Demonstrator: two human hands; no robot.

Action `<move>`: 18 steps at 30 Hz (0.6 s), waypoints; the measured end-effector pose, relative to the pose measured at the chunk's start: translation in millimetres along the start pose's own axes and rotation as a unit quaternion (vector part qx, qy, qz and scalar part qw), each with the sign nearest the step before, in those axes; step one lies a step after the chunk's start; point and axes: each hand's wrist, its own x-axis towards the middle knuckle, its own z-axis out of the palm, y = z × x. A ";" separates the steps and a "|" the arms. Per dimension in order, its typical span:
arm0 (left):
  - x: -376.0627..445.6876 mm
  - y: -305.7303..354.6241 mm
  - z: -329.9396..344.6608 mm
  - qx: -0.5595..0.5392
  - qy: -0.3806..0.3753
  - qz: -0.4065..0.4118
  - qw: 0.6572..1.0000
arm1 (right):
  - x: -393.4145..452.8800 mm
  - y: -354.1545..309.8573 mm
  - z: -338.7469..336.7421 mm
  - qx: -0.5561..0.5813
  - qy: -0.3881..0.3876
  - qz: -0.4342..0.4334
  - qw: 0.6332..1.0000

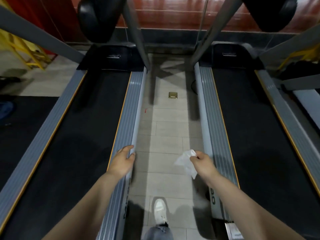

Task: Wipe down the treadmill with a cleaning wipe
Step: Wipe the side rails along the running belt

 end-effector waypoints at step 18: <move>326.7 180.4 -19.8 0.012 0.062 -0.036 0.997 | 350.3 -215.5 -78.5 -0.029 0.020 -0.077 0.996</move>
